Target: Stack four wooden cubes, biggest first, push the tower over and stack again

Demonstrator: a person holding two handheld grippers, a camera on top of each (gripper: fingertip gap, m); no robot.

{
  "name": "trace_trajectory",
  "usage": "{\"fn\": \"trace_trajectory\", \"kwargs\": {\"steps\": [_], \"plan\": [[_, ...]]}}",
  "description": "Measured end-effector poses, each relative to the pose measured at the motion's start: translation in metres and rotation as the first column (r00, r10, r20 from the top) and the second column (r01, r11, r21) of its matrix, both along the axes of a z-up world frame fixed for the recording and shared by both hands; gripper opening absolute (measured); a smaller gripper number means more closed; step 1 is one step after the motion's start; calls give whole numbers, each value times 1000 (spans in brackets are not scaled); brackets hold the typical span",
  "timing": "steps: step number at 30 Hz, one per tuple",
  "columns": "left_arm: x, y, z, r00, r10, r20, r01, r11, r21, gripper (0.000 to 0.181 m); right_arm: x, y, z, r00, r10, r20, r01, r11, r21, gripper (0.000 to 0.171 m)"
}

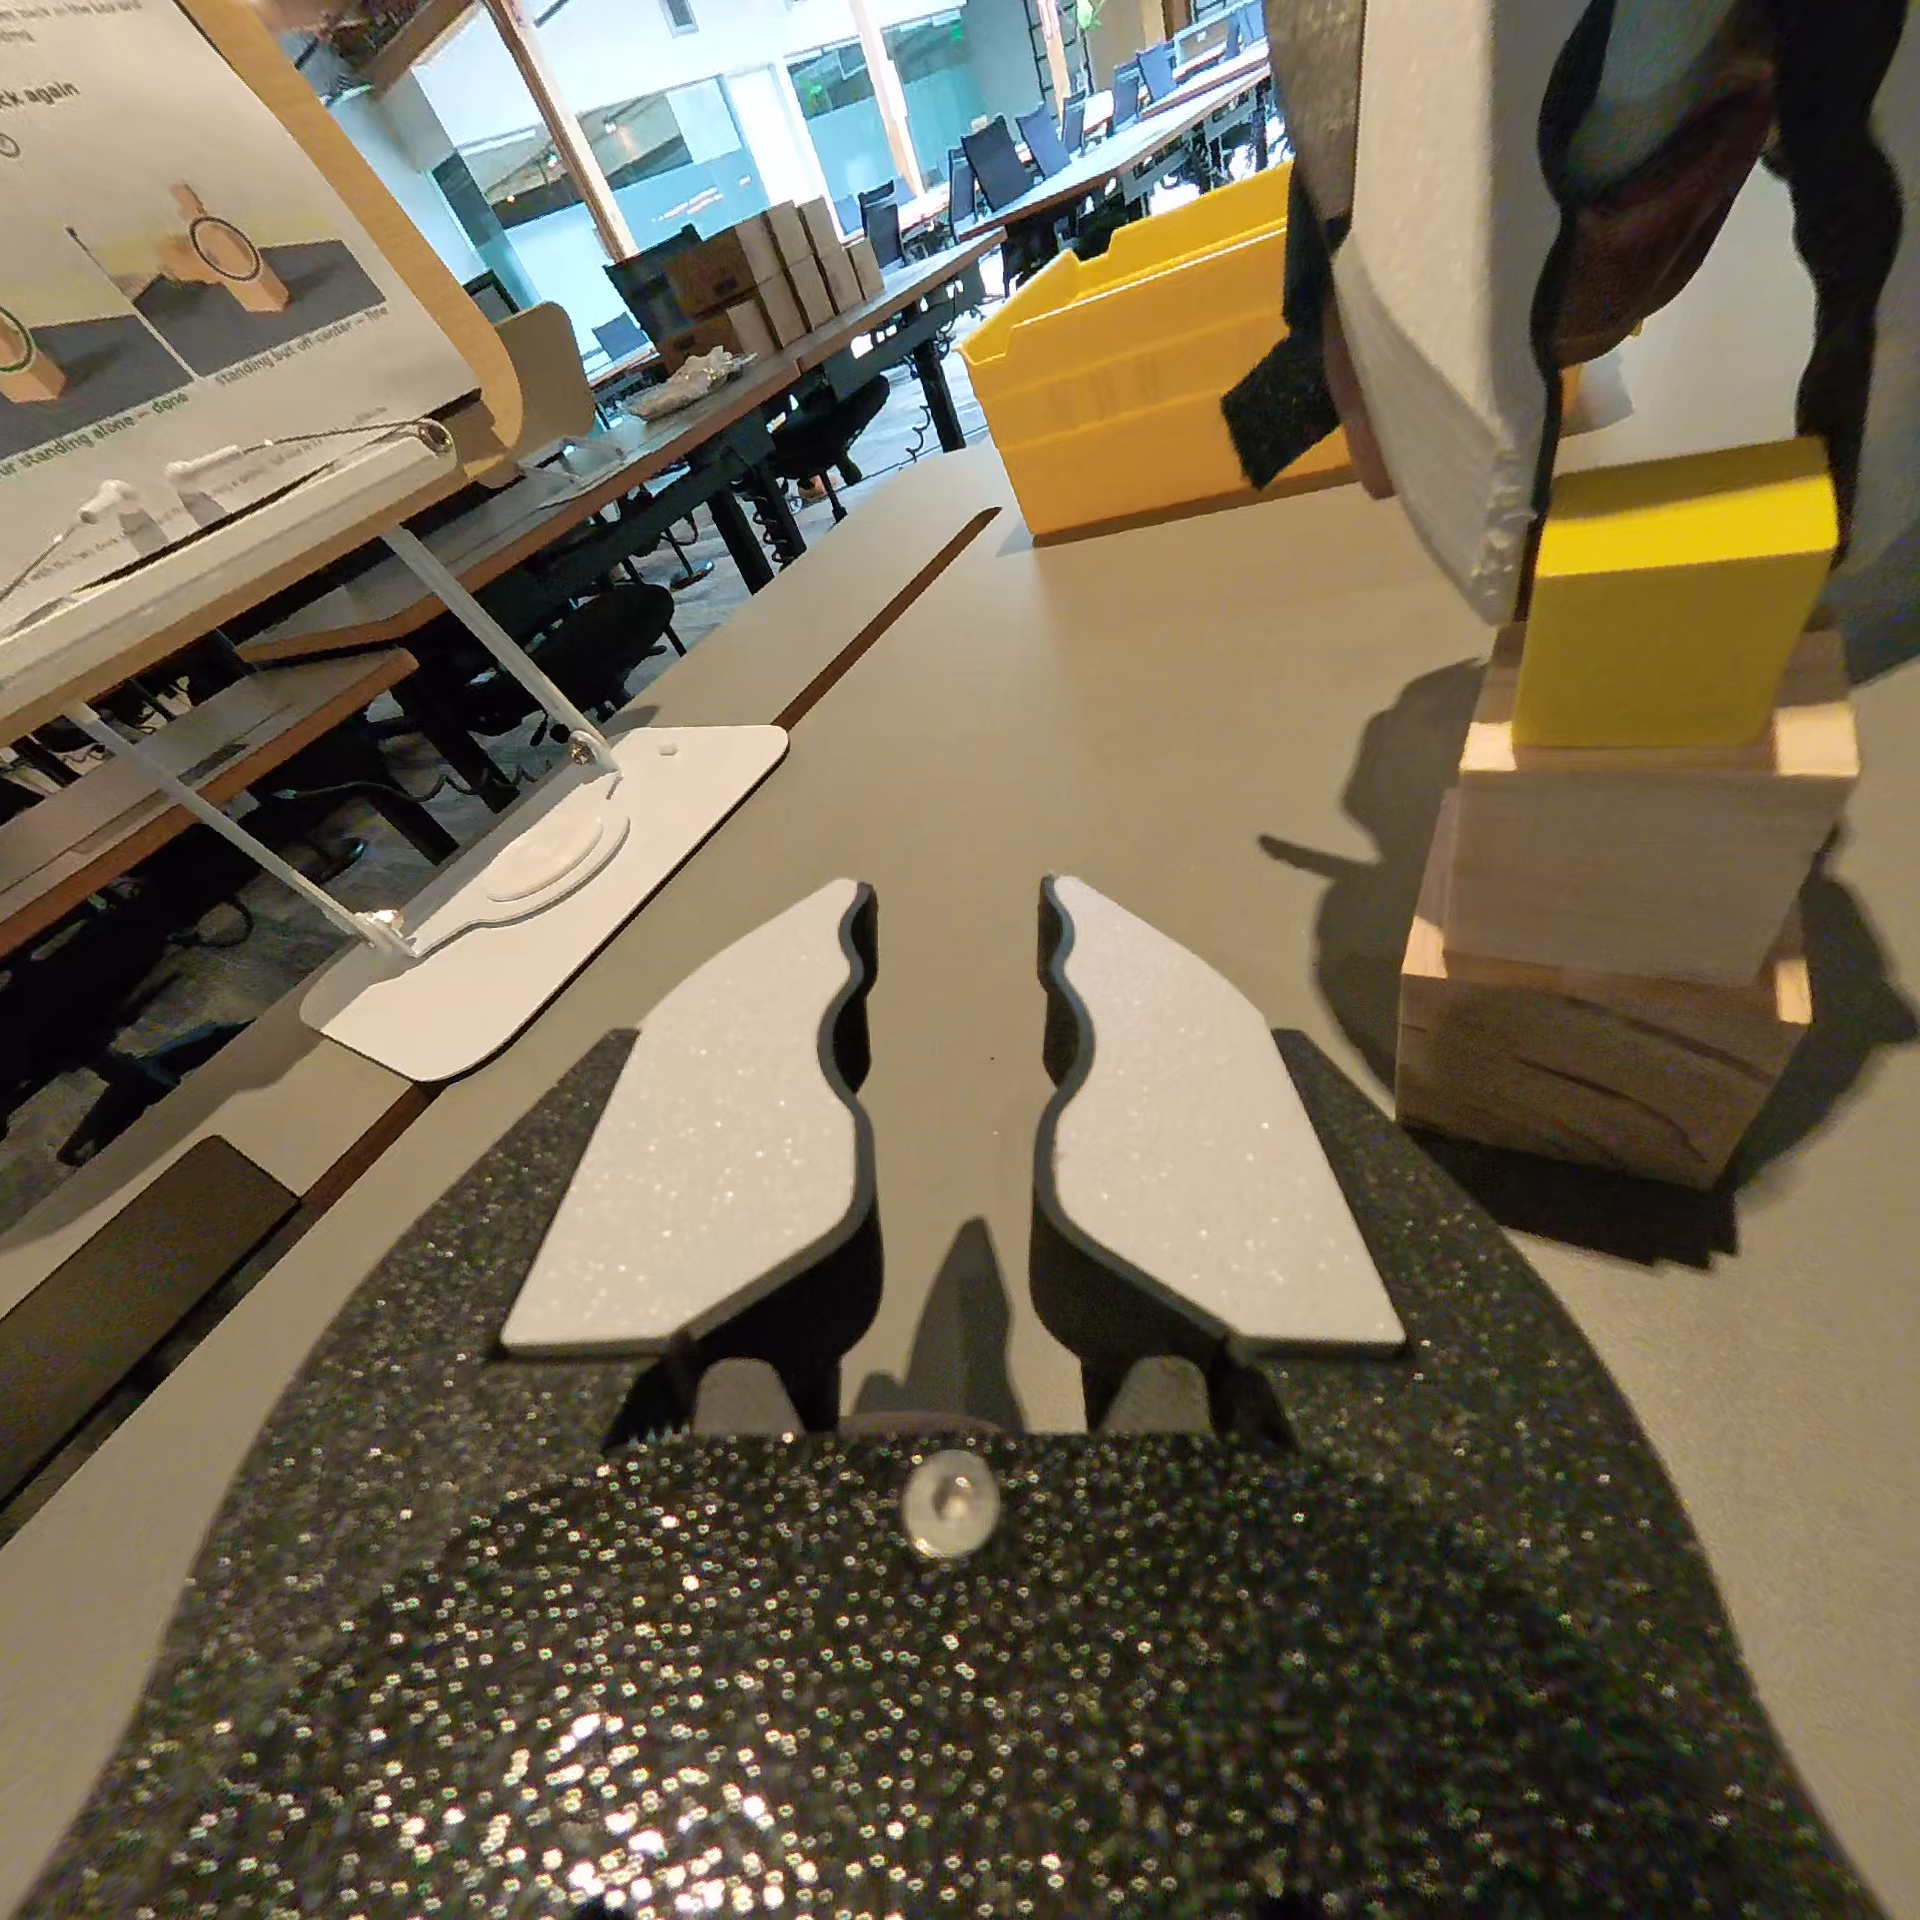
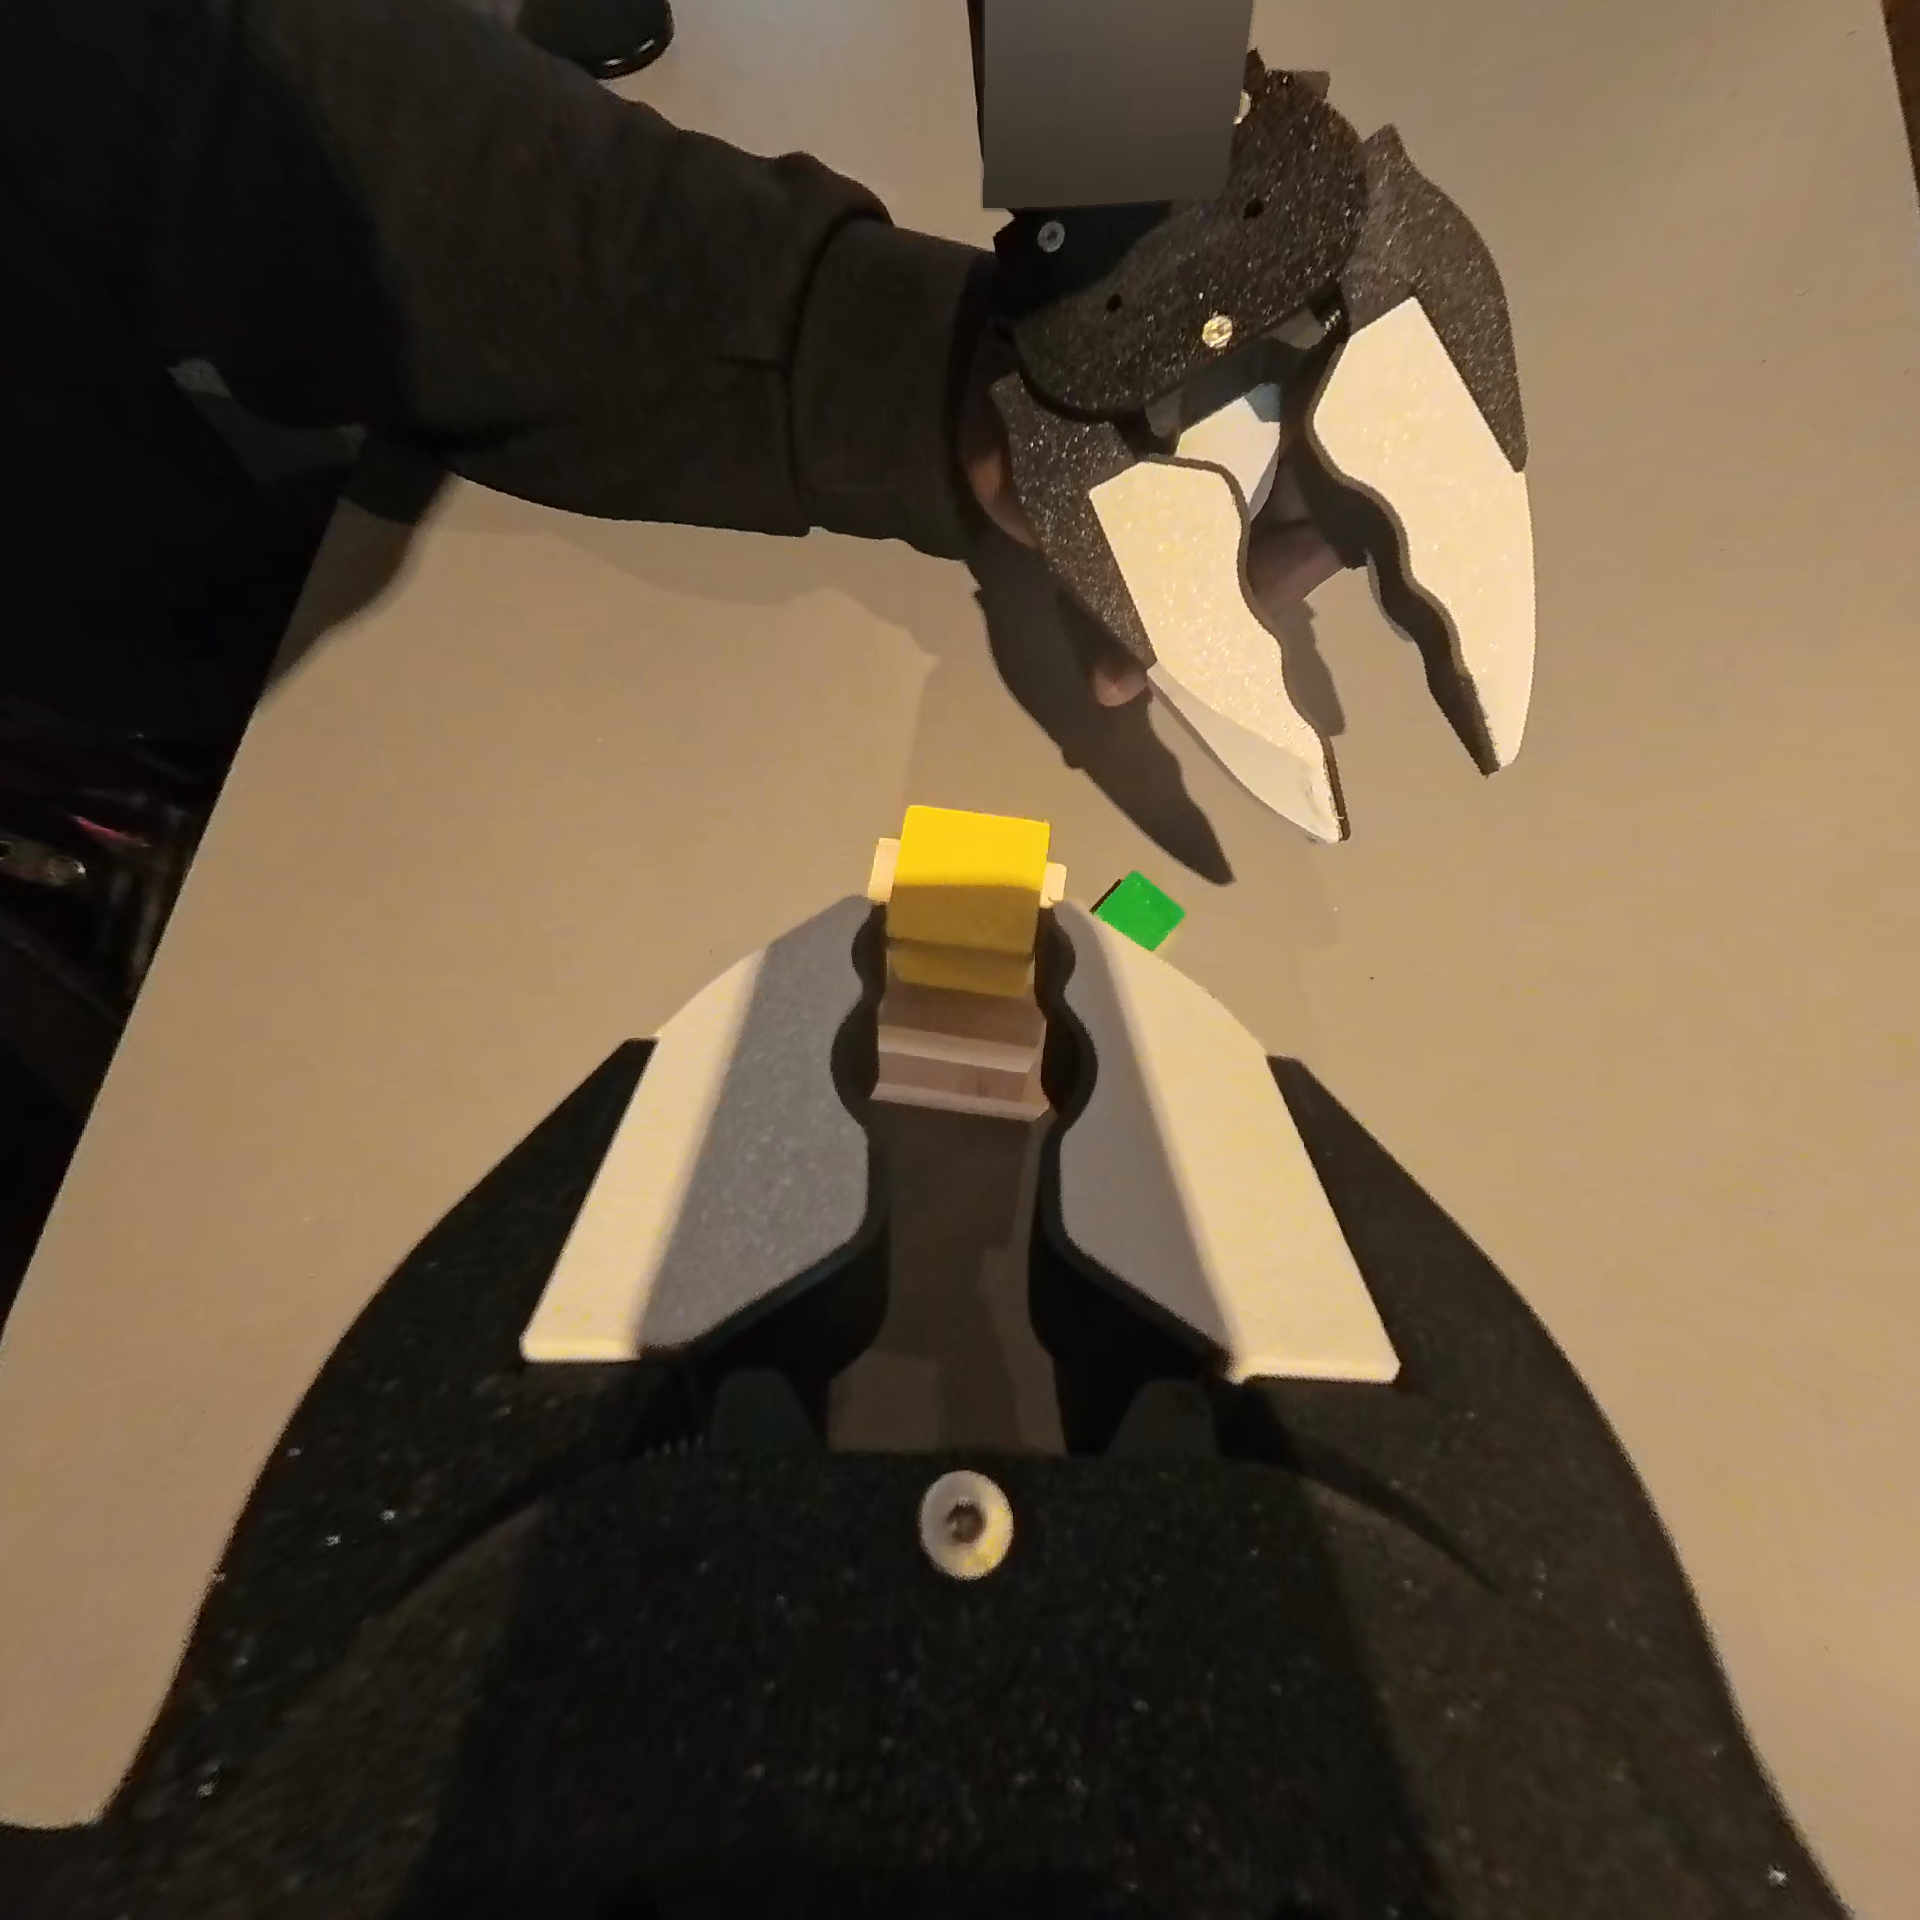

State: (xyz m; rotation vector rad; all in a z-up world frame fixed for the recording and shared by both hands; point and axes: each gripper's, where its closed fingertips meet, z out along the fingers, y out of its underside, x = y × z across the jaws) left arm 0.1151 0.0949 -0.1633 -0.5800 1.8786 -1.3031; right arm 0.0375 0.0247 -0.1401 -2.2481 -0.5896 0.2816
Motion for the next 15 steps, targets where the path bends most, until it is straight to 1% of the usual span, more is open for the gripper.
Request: {"fn": "trace_trajectory", "kwargs": {"steps": [15], "plan": [[0, -1, -1, 1000, 0, 1, 0, 1000, 8, 29, 0, -2, -1, 1000, 4, -2, -4, 1000, -12, 28]]}}
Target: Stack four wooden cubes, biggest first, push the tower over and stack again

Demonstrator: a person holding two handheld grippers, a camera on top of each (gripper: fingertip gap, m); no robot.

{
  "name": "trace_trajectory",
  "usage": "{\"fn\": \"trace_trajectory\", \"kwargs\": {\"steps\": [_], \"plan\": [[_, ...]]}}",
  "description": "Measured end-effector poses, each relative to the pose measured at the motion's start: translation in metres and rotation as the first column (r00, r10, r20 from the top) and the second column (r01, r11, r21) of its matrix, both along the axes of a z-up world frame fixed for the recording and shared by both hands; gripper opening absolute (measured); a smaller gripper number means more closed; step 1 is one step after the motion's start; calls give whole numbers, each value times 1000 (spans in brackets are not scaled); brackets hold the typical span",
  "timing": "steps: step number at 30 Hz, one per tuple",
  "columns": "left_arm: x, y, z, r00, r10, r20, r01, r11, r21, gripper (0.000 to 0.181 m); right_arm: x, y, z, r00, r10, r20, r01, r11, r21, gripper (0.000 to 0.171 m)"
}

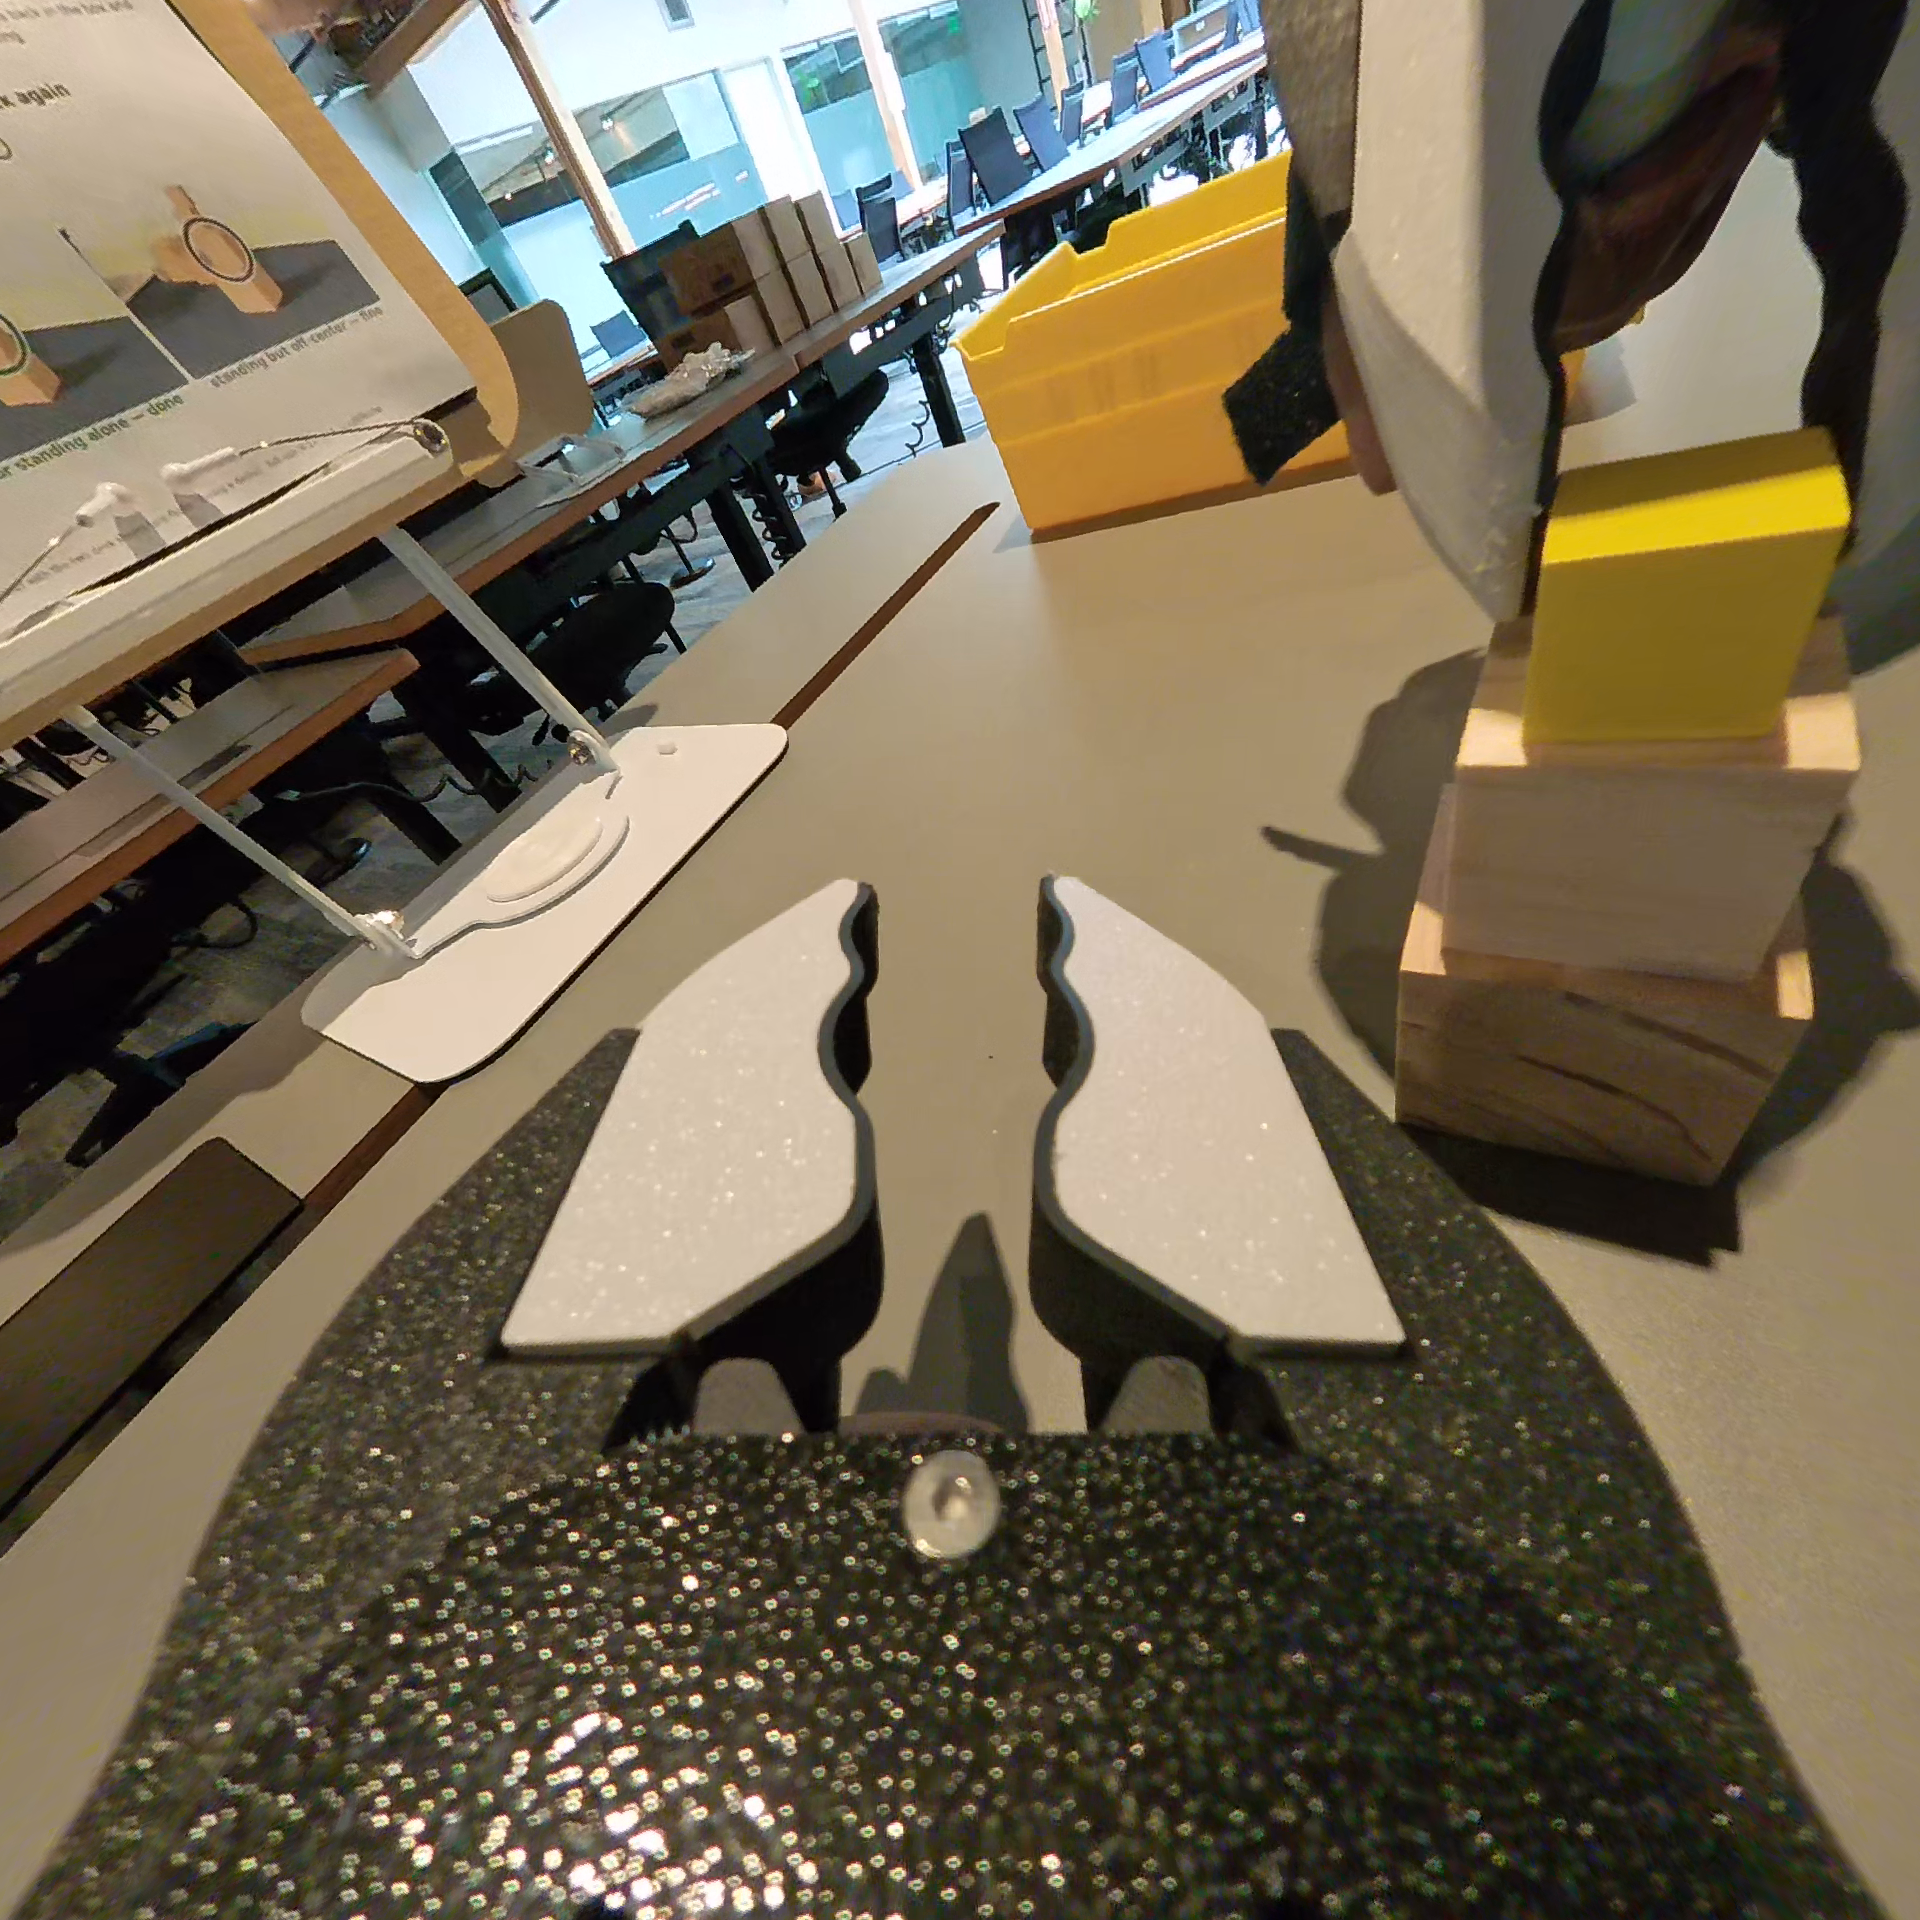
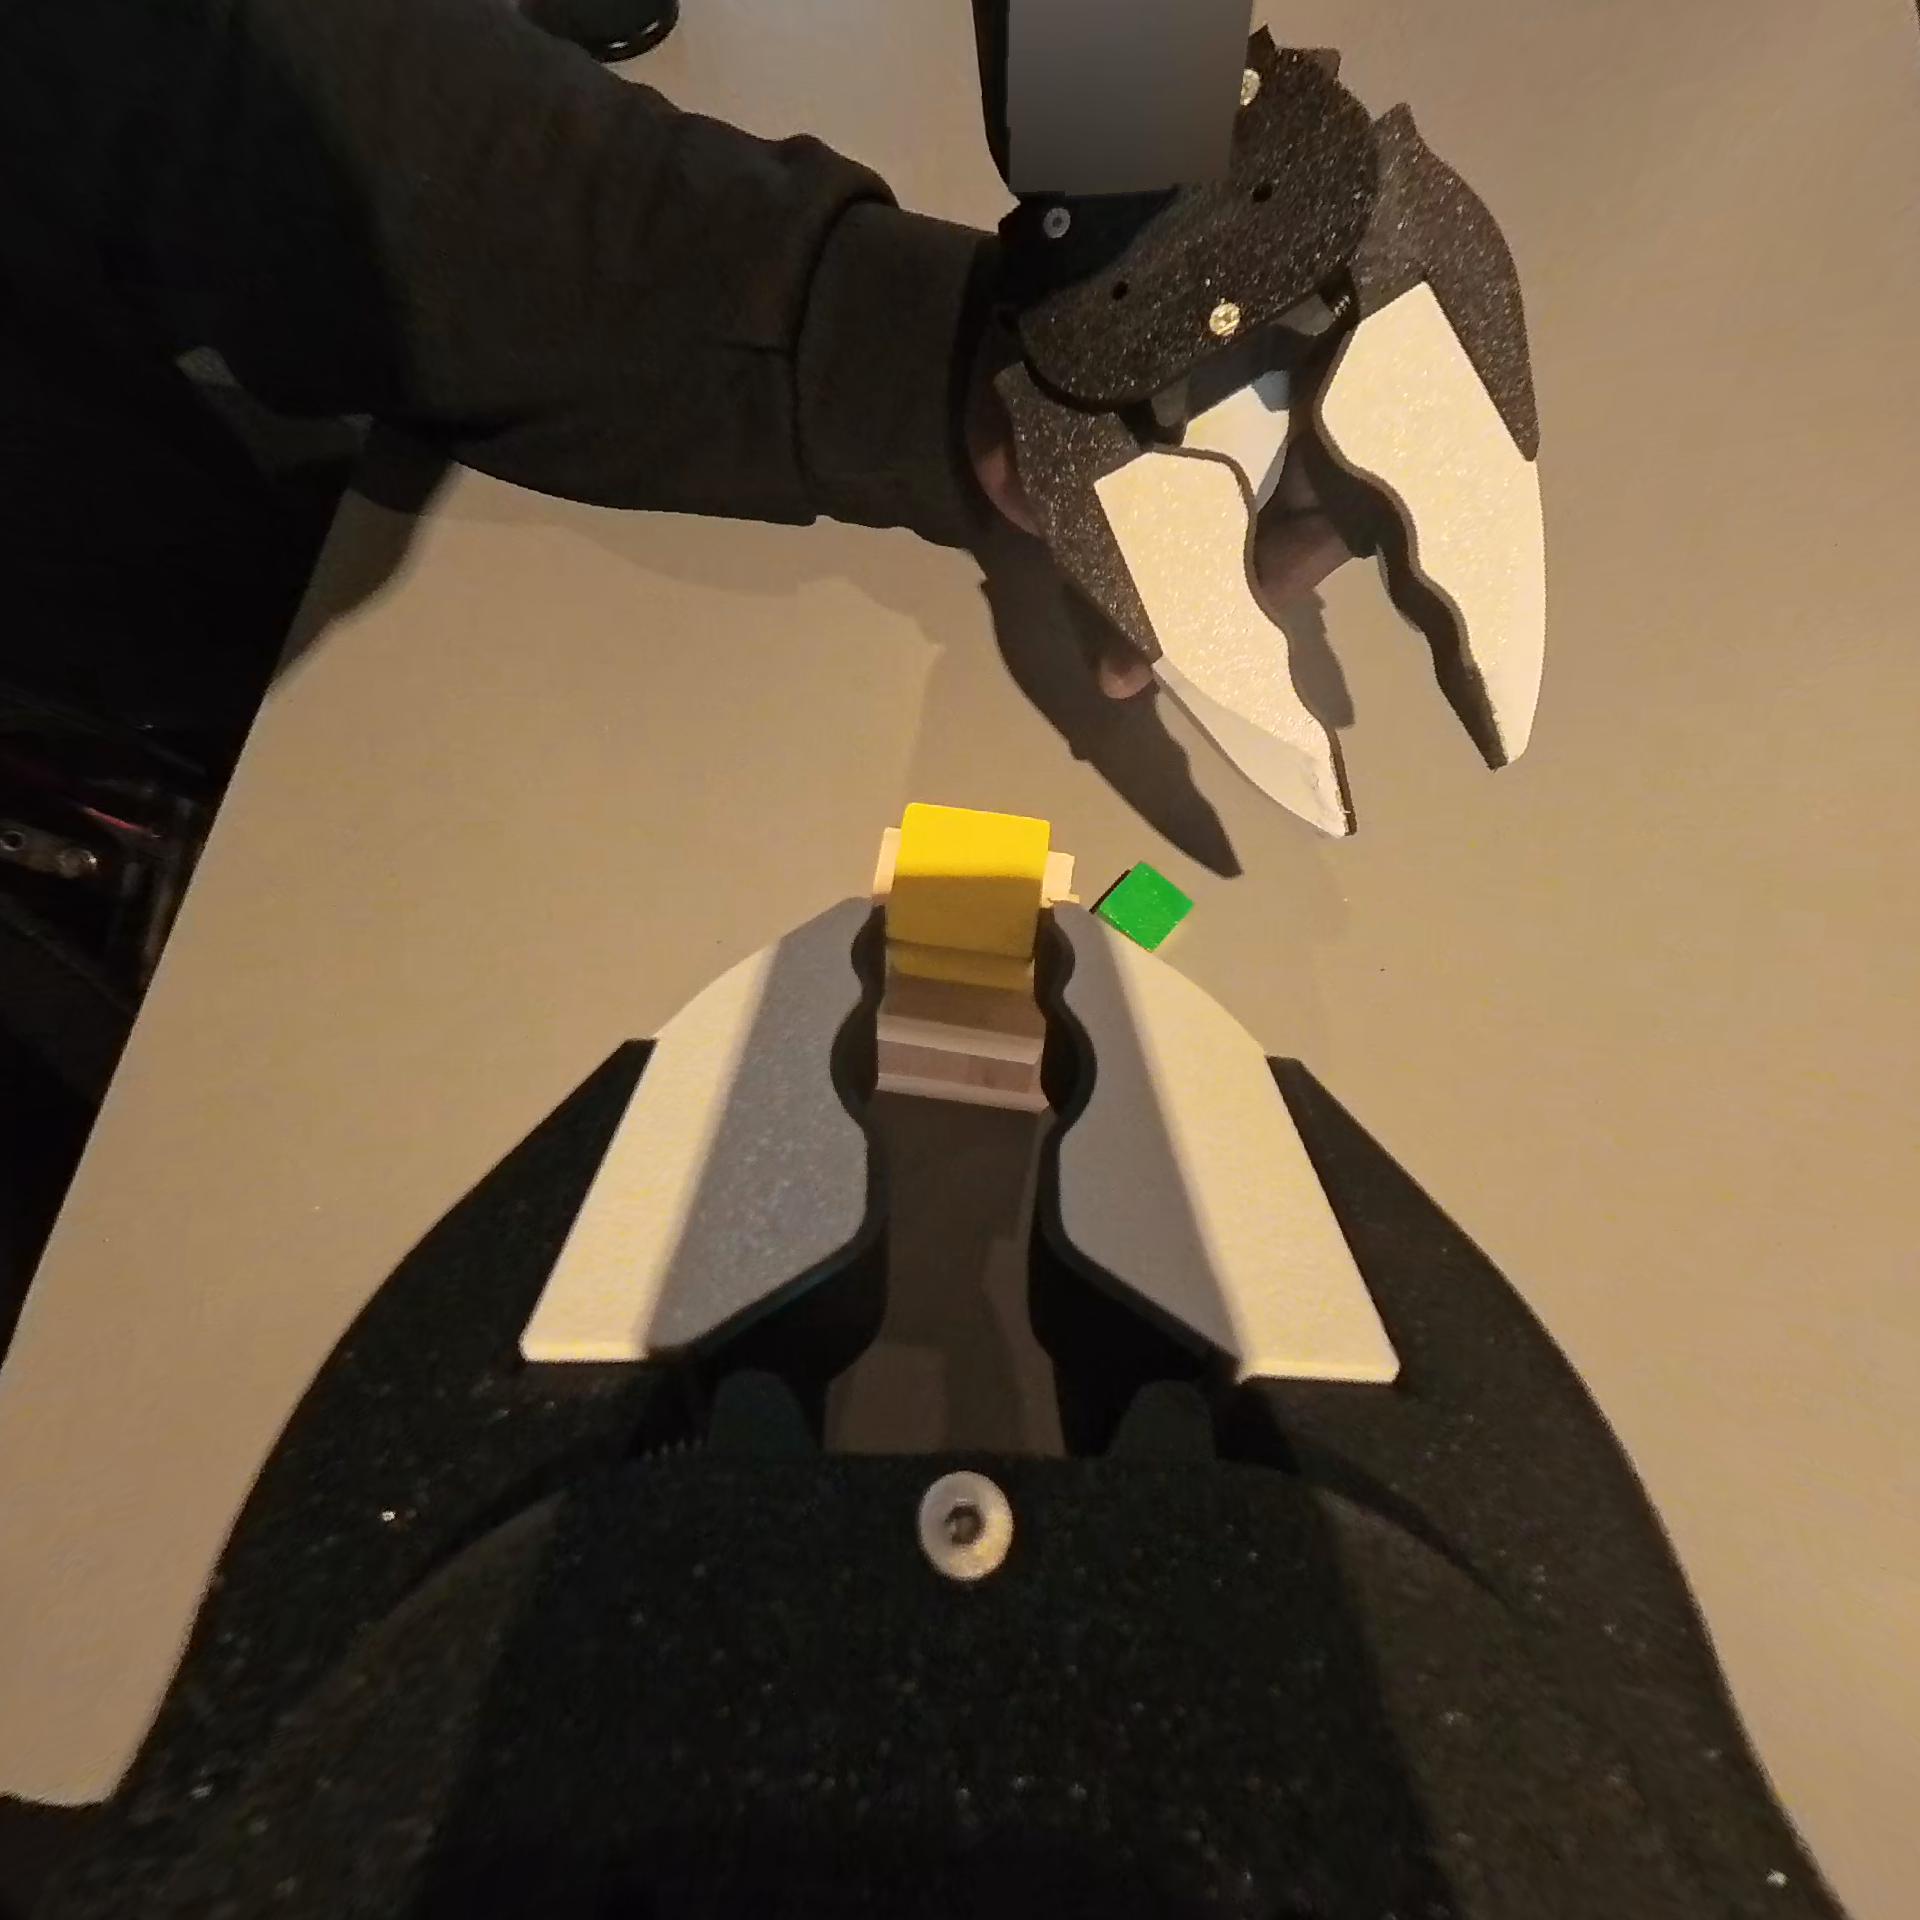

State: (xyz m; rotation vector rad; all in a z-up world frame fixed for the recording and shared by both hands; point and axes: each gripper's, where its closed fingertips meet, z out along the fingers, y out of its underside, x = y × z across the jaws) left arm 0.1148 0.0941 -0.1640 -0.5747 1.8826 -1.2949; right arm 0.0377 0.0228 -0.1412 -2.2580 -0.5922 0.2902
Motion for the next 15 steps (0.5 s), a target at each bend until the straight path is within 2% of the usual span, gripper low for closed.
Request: {"fn": "trace_trajectory", "kwargs": {"steps": [9, 15], "plan": [[0, -1, -1, 1000, -1, 0, 1, 1000, 6, 29, 0, -1, -2, 1000, 9, 2, -9, 1000, 0, 29], [0, -1, -1, 1000, -1, 0, 1, 1000, 6, 29, -1, -2, -3, 1000, 13, 9, -13, 1000, -4, 44]]}}
